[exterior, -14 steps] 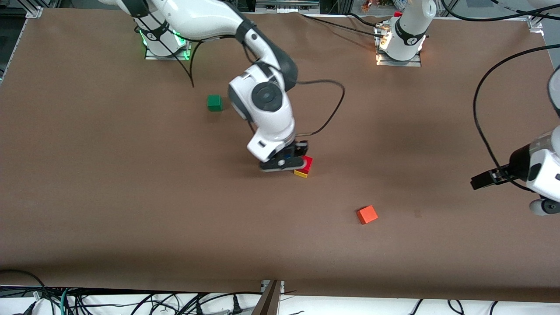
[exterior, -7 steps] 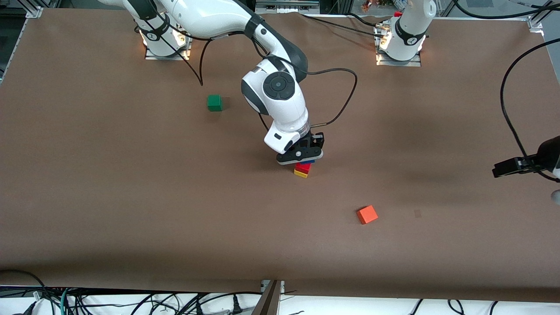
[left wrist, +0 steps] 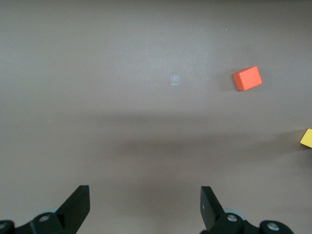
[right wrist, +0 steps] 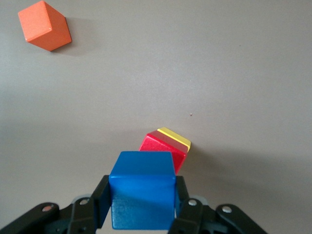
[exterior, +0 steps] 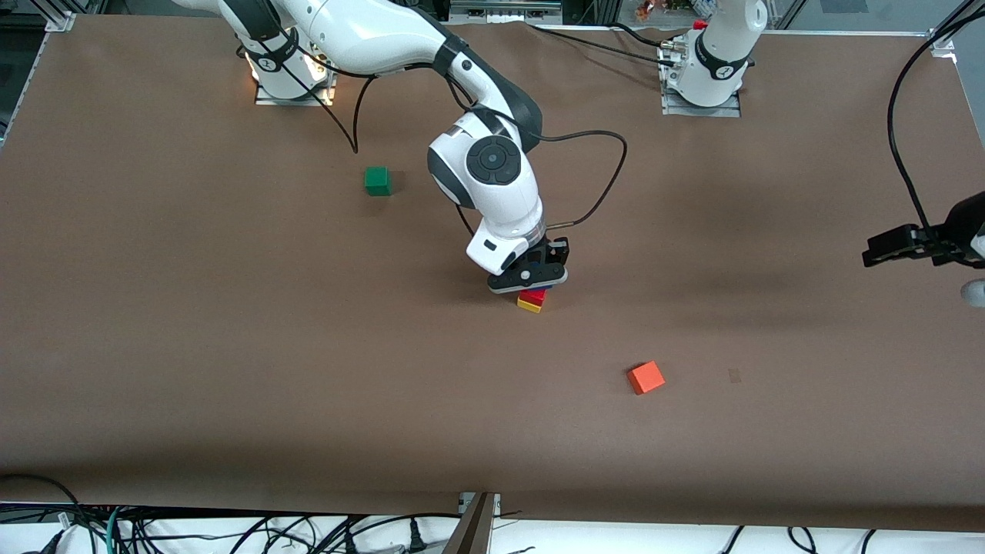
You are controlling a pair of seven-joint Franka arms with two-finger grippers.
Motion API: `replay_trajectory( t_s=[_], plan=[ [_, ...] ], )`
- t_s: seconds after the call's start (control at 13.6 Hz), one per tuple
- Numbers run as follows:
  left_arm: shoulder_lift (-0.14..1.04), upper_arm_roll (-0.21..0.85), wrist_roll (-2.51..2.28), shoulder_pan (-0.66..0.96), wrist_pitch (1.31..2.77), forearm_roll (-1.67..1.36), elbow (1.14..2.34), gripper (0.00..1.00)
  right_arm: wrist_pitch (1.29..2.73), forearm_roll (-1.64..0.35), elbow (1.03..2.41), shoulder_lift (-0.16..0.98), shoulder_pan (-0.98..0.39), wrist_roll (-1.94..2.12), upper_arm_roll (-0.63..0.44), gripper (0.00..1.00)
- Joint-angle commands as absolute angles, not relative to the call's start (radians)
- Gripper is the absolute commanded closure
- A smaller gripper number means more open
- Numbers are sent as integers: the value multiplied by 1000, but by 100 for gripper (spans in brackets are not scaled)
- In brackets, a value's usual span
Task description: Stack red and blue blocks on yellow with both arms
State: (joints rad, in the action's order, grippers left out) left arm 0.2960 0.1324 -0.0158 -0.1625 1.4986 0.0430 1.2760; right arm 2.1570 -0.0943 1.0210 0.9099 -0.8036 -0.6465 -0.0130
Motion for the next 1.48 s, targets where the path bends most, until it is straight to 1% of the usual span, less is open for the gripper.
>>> replay_trajectory(
  t_s=[0.0, 0.07, 0.22, 0.3, 0.44, 0.52, 0.74, 0.96, 1.18, 1.25, 1.4],
  plan=[
    [224, 106, 8, -153, 1545, 25, 1390, 0, 2172, -80, 980, 939, -805, -653, -8, 60],
    [236, 107, 8, -158, 1546, 25, 1387, 0, 2172, -80, 980, 939, -805, -655, -8, 59],
    [239, 112, 8, -156, 1548, 32, 1385, 0, 2171, -80, 980, 936, -810, -655, -9, 48],
    [239, 115, 8, -155, 1548, 34, 1384, 0, 2171, -78, 980, 936, -810, -655, -11, 37],
    [241, 117, 9, -150, 1548, 32, 1382, 0, 2172, -72, 980, 934, -811, -657, -12, 3],
    [241, 118, 9, -149, 1548, 34, 1382, 0, 2172, -71, 980, 934, -811, -655, -12, 0],
    [241, 120, 8, -150, 1548, 37, 1376, 0, 2158, -72, 979, 927, -810, -650, -15, 0],
    [241, 118, -6, -149, 1548, 25, 1373, 0, 2071, -74, 979, 873, -792, -647, -17, 0],
    [241, 123, -38, -135, 1548, 26, 1373, 0, 1961, -84, 982, 787, -712, -635, -15, 0],
    [242, 123, -44, -126, 1546, 31, 1371, 0, 1922, -98, 985, 737, -659, -632, -11, 0],
    [245, 123, -44, -124, 1548, 32, 1370, 0, 1821, -139, 988, 677, -580, -606, -11, 0]
  ],
)
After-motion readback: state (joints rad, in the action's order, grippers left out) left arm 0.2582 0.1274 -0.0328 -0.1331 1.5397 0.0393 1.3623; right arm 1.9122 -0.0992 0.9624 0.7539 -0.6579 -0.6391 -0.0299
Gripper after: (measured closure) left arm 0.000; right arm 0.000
